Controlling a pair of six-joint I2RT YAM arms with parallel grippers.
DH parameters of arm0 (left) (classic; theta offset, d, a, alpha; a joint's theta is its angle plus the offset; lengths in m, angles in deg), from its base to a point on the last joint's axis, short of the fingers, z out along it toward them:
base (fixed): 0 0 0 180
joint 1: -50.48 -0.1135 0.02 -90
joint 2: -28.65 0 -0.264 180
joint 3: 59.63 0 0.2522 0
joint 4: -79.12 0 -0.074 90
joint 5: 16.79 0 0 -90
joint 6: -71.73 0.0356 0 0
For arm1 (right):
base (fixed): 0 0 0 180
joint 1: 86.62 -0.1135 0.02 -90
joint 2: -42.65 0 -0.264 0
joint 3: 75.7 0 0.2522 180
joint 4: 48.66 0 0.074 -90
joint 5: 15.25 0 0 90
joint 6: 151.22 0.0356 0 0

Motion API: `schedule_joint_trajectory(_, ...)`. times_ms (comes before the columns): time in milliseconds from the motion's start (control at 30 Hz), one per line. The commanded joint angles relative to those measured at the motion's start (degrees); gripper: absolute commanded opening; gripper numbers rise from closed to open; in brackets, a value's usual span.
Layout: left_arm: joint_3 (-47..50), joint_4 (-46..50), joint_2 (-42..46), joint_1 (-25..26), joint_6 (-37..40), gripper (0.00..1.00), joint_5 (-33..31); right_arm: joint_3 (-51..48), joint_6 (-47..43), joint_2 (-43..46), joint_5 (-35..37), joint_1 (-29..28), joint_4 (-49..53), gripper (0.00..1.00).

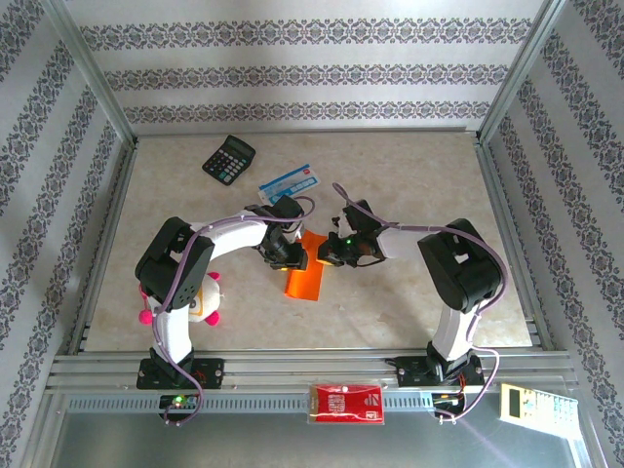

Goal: Fold a paper plane with a square sheet of paper (pick it up from the middle)
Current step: Hold the paper at the center of the table.

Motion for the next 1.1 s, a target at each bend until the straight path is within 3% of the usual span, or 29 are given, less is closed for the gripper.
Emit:
schedule_joint_trajectory(0,2.2,3.6,-3.8,-0.3,0.8,0.37,-4.8,0.1,0.6,-1.4,-0.8,-0.7,-1.2,0.00)
schedule_joint_trajectory(233,2.3,3.6,-3.7,-0.3,0.9,0.37,-4.8,-0.1,1.3,-3.0,0.6,-0.9,-0.4,0.00)
schedule_joint_trajectory(800,1.7,3.6,-3.2,-0.3,0.7,0.37,-4.7,-0.6,-1.2,-4.7,12.9,-2.0,11.4,0.00)
schedule_joint_trajectory(1067,0.5,3.7,-1.3,-0.4,0.1,0.46,-4.5,-0.7,-1.0,-6.1,13.5,-2.2,11.6,0.00)
